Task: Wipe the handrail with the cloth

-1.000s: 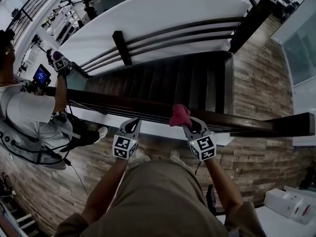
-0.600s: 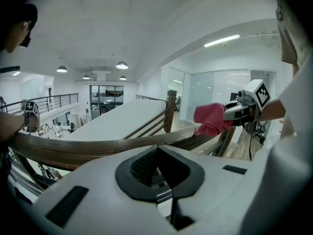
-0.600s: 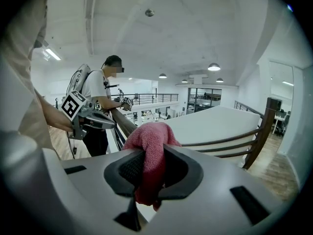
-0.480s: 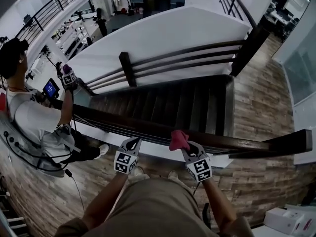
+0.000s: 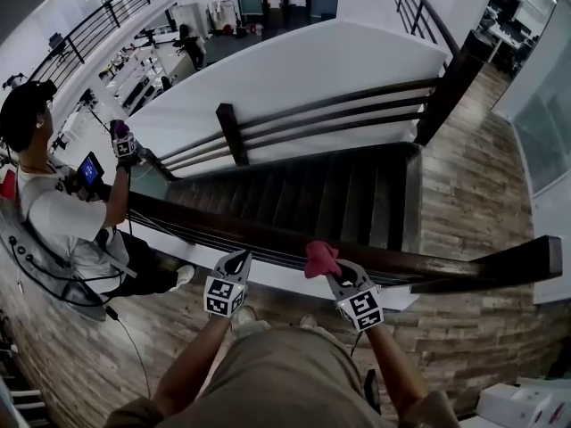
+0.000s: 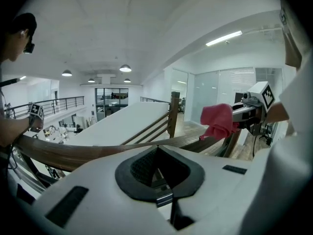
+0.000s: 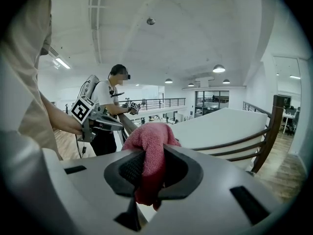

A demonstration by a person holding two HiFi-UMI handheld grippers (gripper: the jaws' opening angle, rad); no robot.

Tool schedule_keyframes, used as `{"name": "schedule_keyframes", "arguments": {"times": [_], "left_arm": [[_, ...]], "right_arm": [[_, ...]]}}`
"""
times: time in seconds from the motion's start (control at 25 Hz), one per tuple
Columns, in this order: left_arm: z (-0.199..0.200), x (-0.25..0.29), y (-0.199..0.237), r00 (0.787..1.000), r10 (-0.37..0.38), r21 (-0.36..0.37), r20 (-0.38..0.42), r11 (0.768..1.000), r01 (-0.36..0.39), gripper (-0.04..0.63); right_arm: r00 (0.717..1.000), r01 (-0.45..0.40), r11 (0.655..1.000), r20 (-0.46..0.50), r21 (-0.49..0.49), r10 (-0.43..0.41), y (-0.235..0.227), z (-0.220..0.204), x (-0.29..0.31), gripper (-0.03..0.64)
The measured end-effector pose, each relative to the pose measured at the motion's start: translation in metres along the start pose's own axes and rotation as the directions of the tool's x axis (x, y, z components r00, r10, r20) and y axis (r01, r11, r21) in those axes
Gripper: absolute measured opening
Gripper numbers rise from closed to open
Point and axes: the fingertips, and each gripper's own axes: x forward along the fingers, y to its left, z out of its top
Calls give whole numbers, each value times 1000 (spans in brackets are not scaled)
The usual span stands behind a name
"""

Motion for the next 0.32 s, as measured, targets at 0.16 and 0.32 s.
{"name": "schedule_keyframes", "arguments": {"times": [0.16,0.32], "left_arm": [[-5,2,-26,1000,17,-26,4,1000,-17,17],[-22,-6,-52,999,35,-60,-15,998,-36,17]], "right_arm": [[1000,-13,1000,3,1,13,-11,-11,-19,71],[999,-47,999,-10,6,47,-5,-25,-39,71]]}}
